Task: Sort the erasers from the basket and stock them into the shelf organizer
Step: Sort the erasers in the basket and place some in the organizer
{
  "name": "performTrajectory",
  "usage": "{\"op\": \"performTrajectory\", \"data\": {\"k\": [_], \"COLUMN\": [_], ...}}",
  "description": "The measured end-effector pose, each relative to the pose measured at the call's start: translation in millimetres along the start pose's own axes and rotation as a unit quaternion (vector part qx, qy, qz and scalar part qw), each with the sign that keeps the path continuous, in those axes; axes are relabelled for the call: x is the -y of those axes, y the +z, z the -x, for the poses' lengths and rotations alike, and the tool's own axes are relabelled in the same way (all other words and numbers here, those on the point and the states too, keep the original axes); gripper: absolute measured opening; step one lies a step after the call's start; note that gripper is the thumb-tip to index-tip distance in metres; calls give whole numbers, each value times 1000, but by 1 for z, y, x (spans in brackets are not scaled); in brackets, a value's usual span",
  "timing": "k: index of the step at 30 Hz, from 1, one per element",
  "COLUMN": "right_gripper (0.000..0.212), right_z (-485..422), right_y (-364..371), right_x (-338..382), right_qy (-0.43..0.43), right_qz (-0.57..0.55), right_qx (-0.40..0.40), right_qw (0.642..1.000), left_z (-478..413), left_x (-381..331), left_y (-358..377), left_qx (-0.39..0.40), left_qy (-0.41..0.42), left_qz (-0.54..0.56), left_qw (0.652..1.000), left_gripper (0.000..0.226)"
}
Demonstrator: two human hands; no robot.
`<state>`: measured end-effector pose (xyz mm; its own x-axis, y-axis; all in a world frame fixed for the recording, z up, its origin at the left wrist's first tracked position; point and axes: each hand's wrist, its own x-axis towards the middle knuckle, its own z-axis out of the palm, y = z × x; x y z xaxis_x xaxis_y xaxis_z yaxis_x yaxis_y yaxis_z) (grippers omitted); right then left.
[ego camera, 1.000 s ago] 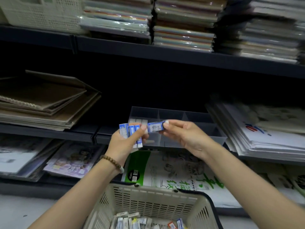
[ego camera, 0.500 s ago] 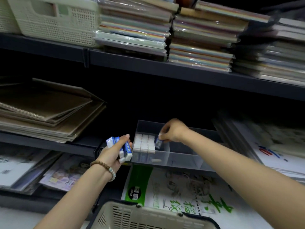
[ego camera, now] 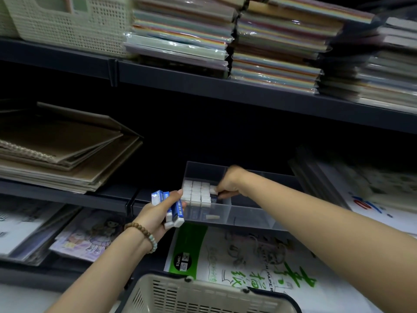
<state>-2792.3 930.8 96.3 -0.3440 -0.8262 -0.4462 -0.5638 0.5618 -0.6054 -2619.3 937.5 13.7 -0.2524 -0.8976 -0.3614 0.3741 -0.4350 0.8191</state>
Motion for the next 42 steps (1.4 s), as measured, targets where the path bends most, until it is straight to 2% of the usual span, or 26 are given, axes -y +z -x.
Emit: {"op": "performTrajectory", "data": {"k": [2, 4, 6, 8, 10, 12, 14, 19, 22, 25, 28, 30, 33, 36, 39, 42], "right_gripper": [15, 10, 19, 19, 8, 2, 5, 29, 19, 11, 13, 13, 14, 16, 19, 15], "right_z": [-5, -7, -3, 5, 25, 52, 78, 120, 121, 118, 114, 112, 111, 110, 113, 114], "right_y": [0, -1, -5, -8, -9, -2, 10, 41, 46, 38, 27, 23, 22, 22, 24, 31], "right_x": [0, -4, -9, -16, -25, -38, -54, -88, -99, -105, -113, -118, -121, -122, -120, -118], "right_qy": [-10, -25, -43, -87, -163, -224, -251, -223, -206, -203, -206, -211, -206, -208, -223, -222], "right_qz": [14, 4, -24, -68, -122, -191, -258, -314, -342, -371, -363, -362, -375, -379, -378, -369], "right_qx": [-12, -31, -50, -64, -64, -41, -1, 75, 47, 3, -41, -44, -27, -9, 28, 30], "right_qw": [1000, 999, 998, 992, 977, 955, 933, 920, 916, 906, 908, 907, 903, 902, 898, 902], "left_z": [3, 6, 11, 19, 29, 39, 49, 64, 68, 70, 69, 67, 65, 65, 64, 67], "left_x": [-2, -7, -13, -17, -18, -15, -9, 13, 24, 28, 26, 25, 20, 12, 13, 20], "left_y": [-1, -4, -5, -4, 1, 12, 25, 48, 58, 61, 53, 49, 45, 41, 37, 38], "left_qx": [2, 2, 7, 24, 47, 67, 77, 94, 90, 67, 23, 10, -6, 23, 29, 45], "left_qy": [-3, -5, -7, -10, -7, 2, 13, 49, 57, 25, -30, -56, -79, -82, -61, -32], "left_qz": [28, 83, 151, 176, 172, 168, 153, 91, 67, 45, -23, -52, 14, 67, 56, 55], "left_qw": [1000, 997, 988, 984, 984, 983, 985, 990, 992, 996, 999, 997, 997, 994, 996, 997], "left_gripper": [17, 9, 6, 10, 18, 29, 30, 48, 36, 20, 29, 36, 27, 16, 14, 7]}}
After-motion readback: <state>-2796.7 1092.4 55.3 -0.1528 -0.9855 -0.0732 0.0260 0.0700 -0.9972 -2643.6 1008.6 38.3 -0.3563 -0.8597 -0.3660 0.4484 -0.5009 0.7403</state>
